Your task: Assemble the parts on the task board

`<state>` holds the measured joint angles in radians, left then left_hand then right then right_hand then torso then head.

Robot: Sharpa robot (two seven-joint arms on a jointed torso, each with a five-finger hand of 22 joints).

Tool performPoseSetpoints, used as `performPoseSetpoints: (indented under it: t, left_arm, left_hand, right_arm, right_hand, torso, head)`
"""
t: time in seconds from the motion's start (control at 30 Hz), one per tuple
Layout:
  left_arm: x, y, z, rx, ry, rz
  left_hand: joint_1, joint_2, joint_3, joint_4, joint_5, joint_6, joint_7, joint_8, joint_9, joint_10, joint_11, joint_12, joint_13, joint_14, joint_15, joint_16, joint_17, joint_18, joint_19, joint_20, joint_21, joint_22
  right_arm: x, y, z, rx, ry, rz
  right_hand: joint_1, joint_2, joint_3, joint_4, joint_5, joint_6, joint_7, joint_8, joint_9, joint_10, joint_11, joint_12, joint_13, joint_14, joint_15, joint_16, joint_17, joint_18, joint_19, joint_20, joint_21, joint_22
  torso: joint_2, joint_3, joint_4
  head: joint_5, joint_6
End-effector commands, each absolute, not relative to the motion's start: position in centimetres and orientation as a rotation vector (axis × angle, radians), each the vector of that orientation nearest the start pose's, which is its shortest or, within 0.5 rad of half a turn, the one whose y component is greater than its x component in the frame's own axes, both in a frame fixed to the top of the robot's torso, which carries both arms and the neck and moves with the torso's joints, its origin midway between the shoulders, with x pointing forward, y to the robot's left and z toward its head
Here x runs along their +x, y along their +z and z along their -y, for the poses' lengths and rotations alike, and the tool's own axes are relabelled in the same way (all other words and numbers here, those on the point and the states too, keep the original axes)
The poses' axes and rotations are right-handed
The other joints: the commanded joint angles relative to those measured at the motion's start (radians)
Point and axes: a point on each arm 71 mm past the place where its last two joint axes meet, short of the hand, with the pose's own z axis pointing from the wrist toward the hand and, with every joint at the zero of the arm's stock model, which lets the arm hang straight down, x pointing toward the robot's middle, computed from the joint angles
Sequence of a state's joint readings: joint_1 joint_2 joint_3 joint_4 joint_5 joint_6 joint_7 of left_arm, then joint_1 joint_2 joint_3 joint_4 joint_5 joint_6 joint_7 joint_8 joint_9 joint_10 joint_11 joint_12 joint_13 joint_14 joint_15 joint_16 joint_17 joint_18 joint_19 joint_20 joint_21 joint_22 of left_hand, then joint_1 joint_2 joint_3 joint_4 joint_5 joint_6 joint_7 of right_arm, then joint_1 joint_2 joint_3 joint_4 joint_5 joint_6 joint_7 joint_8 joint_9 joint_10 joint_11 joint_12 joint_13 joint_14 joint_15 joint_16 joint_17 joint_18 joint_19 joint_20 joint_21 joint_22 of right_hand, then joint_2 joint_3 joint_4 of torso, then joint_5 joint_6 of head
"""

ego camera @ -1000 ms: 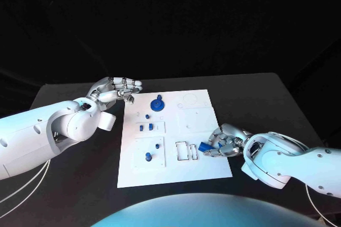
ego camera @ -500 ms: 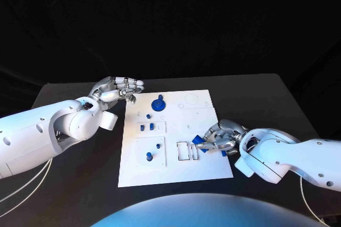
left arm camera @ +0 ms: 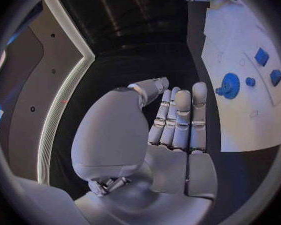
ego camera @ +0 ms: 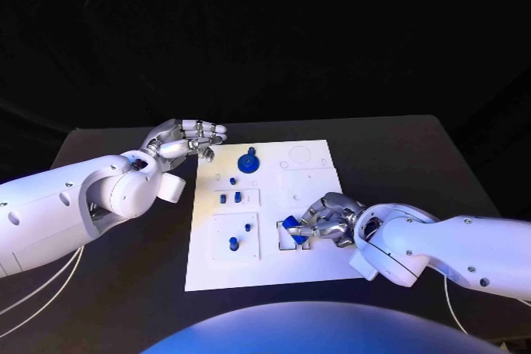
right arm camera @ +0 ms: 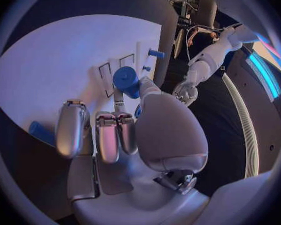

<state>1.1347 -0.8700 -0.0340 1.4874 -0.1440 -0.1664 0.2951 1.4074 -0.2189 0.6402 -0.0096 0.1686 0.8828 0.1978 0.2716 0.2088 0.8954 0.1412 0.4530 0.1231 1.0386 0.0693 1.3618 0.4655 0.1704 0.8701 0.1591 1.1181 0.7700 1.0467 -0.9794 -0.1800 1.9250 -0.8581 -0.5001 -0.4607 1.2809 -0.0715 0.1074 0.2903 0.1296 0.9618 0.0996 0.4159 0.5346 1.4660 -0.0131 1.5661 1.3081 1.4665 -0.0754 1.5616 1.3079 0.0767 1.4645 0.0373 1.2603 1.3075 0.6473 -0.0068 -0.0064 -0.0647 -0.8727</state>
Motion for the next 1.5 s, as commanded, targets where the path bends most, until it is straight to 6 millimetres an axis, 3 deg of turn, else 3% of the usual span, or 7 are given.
performPoseSetpoints:
  t: [0.03,0.37,0.53,0.7,0.87,1.1,1.5]
  left_arm:
    - [47.88,-21.27,-22.09,-1.039,-1.532,-1.633]
    - [47.85,-21.27,-22.12,-1.039,-1.532,-1.635]
    - [47.84,-21.27,-22.13,-1.040,-1.532,-1.636]
    - [47.82,-21.26,-22.17,-1.040,-1.532,-1.636]
    - [47.81,-21.26,-22.23,-1.040,-1.530,-1.636]
    - [47.80,-21.25,-22.30,-1.042,-1.529,-1.636]
    - [47.79,-21.25,-22.39,-1.042,-1.526,-1.636]
  left_hand:
    - [-0.010,0.000,-0.003,0.002,0.003,-0.008,0.001,0.006,-0.002,-0.009,0.002,0.004,-0.002,-0.006,0.000,0.007,-0.002,0.015,-0.002,0.007,-0.005,-0.001]
    - [-0.010,0.000,-0.003,0.002,0.004,-0.009,0.001,0.006,-0.002,-0.010,0.002,0.004,-0.002,-0.009,0.000,0.006,-0.007,0.015,-0.003,0.007,-0.005,-0.001]
    - [-0.010,0.000,-0.003,0.002,0.004,-0.009,0.001,0.006,-0.002,-0.010,0.002,0.004,-0.002,-0.009,0.000,0.006,-0.007,0.015,-0.003,0.007,-0.005,-0.001]
    - [-0.010,0.000,-0.003,0.002,0.004,-0.009,0.001,0.006,-0.002,-0.010,0.002,0.004,-0.002,-0.009,0.000,0.006,-0.007,0.015,-0.003,0.007,-0.005,-0.001]
    - [-0.011,0.000,-0.003,0.002,0.004,-0.010,0.001,0.006,-0.002,-0.011,0.002,0.004,-0.002,-0.010,0.001,0.005,-0.008,0.015,-0.003,0.008,-0.006,-0.002]
    - [-0.011,0.000,-0.003,0.002,0.004,-0.010,0.001,0.006,-0.002,-0.011,0.002,0.004,-0.002,-0.010,0.001,0.005,-0.008,0.015,-0.003,0.008,-0.006,-0.002]
    - [-0.011,0.000,-0.003,0.002,0.004,-0.010,0.001,0.006,-0.002,-0.011,0.002,0.004,-0.002,-0.010,0.001,0.005,-0.008,0.015,-0.003,0.008,-0.006,-0.002]
  right_arm:
    - [34.22,-28.15,18.02,0.676,0.676,-2.252]
    - [34.57,-28.35,18.02,0.652,0.638,-2.222]
    - [34.74,-28.24,17.84,0.631,0.638,-2.195]
    - [34.79,-28.16,17.56,0.601,0.646,-2.188]
    - [34.78,-28.15,17.38,0.576,0.650,-2.192]
    - [34.83,-28.09,17.33,0.550,0.649,-2.186]
    - [34.40,-27.75,17.42,0.506,0.686,-2.187]
  right_hand:
    - [-0.017,-0.002,0.006,0.000,-0.001,0.082,-0.051,0.009,0.022,0.105,-0.011,0.005,0.263,0.099,-0.006,0.003,0.239,-0.017,0.011,-0.008,0.006,0.149]
    - [-0.055,-0.013,0.010,0.000,-0.001,0.095,-0.054,0.010,0.025,0.105,-0.014,0.005,0.263,0.100,-0.009,0.004,0.241,-0.018,0.012,-0.011,0.006,0.151]
    - [-0.109,-0.025,-0.007,0.001,-0.004,0.102,-0.055,0.012,0.031,0.105,-0.015,0.005,0.263,0.100,-0.010,0.004,0.241,-0.018,0.013,-0.012,0.005,0.152]
    - [-0.192,-0.039,-0.065,0.002,-0.007,0.107,-0.058,0.018,0.042,0.105,-0.017,0.005,0.263,0.100,-0.012,0.004,0.240,-0.018,0.014,-0.013,0.004,0.154]
    - [-0.232,-0.044,-0.136,0.003,-0.005,0.106,-0.059,0.021,0.053,0.103,-0.018,-0.001,0.260,0.099,-0.013,0.003,0.238,-0.018,0.014,-0.014,0.000,0.154]
    - [-0.247,-0.054,-0.202,0.005,0.001,0.103,-0.059,0.022,0.060,0.102,-0.018,-0.004,0.258,0.098,-0.013,0.002,0.234,-0.018,0.014,-0.014,-0.003,0.156]
    - [-0.252,-0.038,-0.211,0.004,0.002,0.102,-0.059,0.022,0.063,0.103,-0.018,0.000,0.260,0.099,-0.013,0.003,0.238,-0.019,0.016,-0.014,0.003,0.159]
  torso:
    - [-0.001,0.0009,-0.0009]
    - [-0.001,0.0010,-0.0022]
    - [0.000,0.0015,-0.0022]
    - [0.000,0.0008,-0.0017]
    - [-0.001,0.0006,-0.0024]
    - [-0.001,0.0005,-0.0022]
    - [-0.001,0.0013,-0.0027]
  head:
    - [0.003,0.000]
    - [0.006,0.000]
    - [0.007,0.000]
    - [0.007,0.000]
    - [0.008,0.000]
    - [0.007,0.000]
    - [0.009,0.000]
